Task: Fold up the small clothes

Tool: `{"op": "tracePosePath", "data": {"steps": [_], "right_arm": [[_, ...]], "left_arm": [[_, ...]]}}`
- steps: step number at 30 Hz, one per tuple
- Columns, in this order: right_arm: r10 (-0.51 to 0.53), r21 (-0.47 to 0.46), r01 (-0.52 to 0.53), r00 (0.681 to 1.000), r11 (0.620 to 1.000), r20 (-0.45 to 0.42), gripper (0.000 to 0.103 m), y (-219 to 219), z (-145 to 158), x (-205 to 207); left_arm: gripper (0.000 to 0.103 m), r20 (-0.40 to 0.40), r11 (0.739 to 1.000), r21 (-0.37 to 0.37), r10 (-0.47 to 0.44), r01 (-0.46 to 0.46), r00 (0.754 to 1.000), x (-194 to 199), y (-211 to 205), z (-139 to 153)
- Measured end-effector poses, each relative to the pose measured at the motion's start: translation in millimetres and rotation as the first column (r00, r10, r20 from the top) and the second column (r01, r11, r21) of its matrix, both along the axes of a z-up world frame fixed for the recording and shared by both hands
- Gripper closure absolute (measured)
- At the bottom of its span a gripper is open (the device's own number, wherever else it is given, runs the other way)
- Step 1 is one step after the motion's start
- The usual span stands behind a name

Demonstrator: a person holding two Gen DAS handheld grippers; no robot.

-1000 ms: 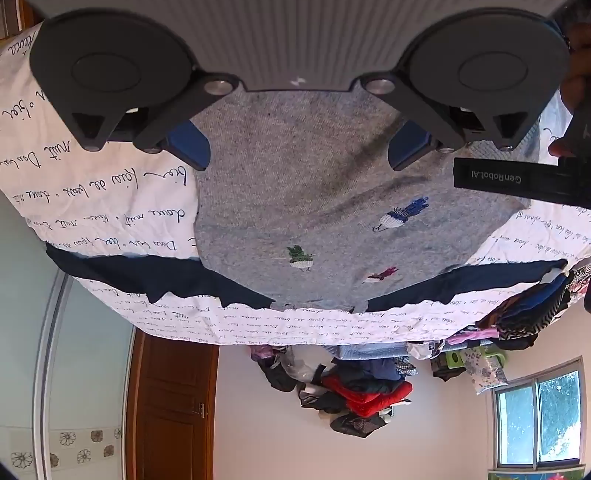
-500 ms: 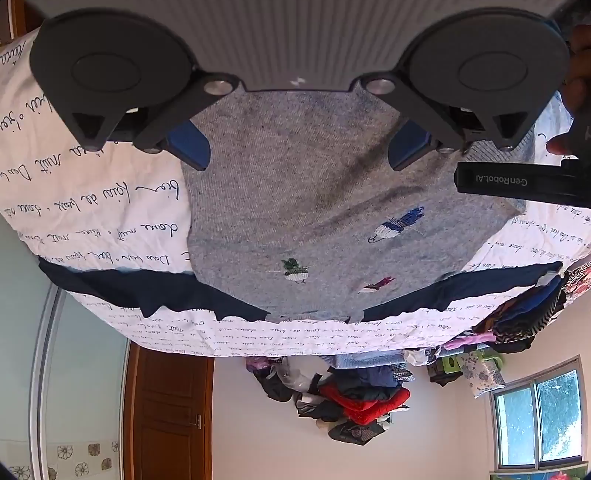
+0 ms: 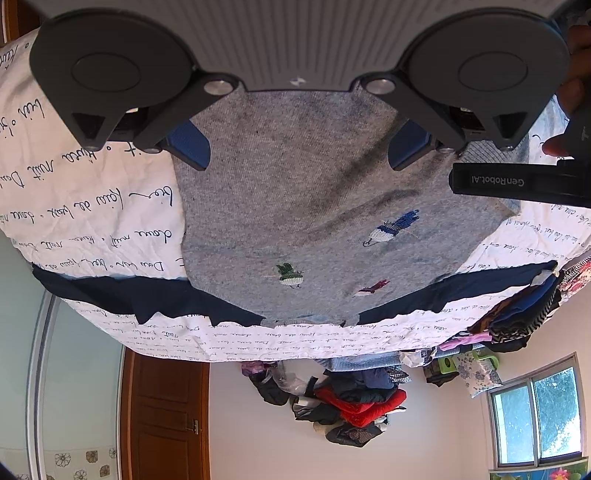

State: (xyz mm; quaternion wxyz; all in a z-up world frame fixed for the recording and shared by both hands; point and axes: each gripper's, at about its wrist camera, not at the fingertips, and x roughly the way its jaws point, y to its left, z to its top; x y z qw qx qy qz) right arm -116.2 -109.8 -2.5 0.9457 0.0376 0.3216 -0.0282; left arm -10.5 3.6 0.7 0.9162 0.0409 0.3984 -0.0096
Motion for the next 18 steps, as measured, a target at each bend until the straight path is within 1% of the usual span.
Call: {"op": "tracePosePath", "data": {"steps": [18], "right_arm": [[0.007,0.007,-0.007,1.0,1.0,0.001,0.0,-1.2,-1.0,-1.0]], "left_arm": [[0.004,-0.004,1.0,0.002,0.0,0.0,1.0,0.7,-0.7,-0.8]]}}
